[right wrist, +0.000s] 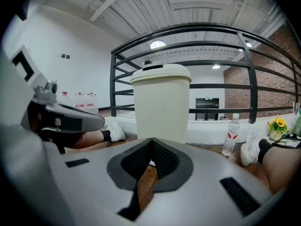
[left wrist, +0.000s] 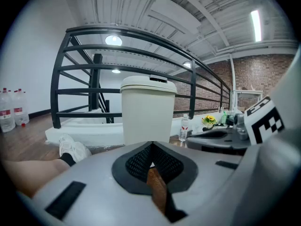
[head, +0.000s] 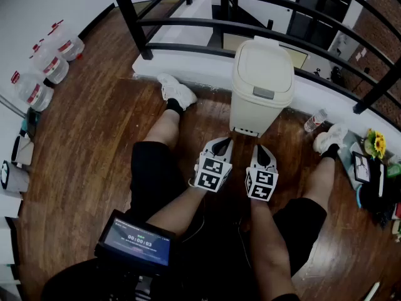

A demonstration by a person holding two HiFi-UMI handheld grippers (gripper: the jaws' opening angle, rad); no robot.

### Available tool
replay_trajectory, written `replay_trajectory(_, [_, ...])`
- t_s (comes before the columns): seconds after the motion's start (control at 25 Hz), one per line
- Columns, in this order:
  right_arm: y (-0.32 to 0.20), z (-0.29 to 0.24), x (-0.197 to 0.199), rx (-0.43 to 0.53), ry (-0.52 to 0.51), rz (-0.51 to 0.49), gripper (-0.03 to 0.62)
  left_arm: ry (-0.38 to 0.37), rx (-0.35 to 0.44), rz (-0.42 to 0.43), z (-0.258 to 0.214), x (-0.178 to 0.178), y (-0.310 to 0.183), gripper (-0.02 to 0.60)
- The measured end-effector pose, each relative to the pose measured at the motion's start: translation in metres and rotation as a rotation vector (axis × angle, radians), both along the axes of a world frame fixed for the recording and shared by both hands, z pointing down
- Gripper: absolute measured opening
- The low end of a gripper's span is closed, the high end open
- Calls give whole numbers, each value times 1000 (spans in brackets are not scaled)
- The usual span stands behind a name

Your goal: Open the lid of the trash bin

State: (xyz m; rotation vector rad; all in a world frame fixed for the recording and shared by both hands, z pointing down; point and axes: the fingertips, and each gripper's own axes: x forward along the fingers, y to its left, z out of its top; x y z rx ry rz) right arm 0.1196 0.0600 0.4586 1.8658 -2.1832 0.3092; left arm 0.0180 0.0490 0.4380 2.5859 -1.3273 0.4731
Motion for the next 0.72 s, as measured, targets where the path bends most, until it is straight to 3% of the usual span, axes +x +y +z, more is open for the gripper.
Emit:
replay_trajectory(0.28, [-16,8,0,-19,19,0,5,4,-12,15,2,4,-15,-2])
replay_trajectory(0.44, [-24,16,3,-36,28,-2,5,25,-57,4,13,9,-25,-2])
replay_trajectory(0.72, [-42,27,4,-68,50,-24,5,-6,-61,4,21,8,-49,-2])
